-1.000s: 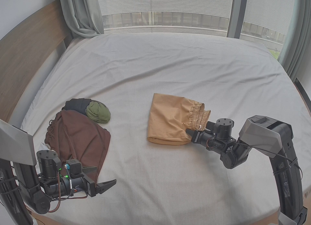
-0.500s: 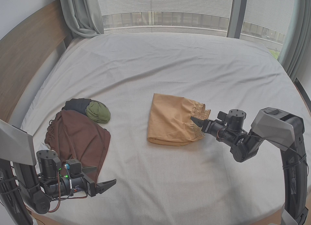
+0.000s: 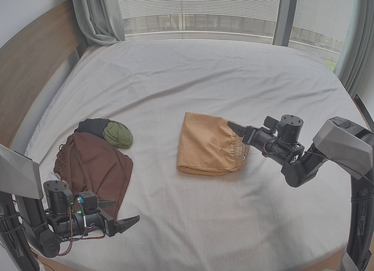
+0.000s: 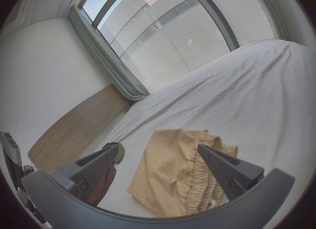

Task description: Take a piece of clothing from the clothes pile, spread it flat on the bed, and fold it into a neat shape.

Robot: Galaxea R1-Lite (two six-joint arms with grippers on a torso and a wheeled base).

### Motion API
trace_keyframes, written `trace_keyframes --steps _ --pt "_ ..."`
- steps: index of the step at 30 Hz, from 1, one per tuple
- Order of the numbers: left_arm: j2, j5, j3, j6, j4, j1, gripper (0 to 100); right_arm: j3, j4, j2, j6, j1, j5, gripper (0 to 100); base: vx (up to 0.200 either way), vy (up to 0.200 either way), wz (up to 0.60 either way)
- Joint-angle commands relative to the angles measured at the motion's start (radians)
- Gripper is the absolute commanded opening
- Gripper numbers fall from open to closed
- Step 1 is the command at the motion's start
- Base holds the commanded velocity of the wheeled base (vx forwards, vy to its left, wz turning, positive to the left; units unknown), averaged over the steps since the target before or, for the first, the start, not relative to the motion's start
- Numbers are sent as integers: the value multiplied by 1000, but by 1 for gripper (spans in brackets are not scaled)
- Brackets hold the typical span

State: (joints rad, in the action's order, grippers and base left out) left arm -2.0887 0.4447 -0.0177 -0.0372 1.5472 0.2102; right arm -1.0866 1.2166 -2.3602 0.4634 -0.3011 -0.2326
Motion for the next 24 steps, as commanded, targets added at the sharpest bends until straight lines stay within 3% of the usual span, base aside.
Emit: trace_keyframes --steps 1,15,24 --pt "1 0 15 0 1 0 100 -6 0 1 0 -30 -1 100 0 0 0" --pt "-2 0 16 -1 1 0 100 -88 12 -263 1 -27 4 100 0 0 0" --pt "10 35 4 3 1 3 100 -85 32 -267 1 -9 36 100 0 0 0"
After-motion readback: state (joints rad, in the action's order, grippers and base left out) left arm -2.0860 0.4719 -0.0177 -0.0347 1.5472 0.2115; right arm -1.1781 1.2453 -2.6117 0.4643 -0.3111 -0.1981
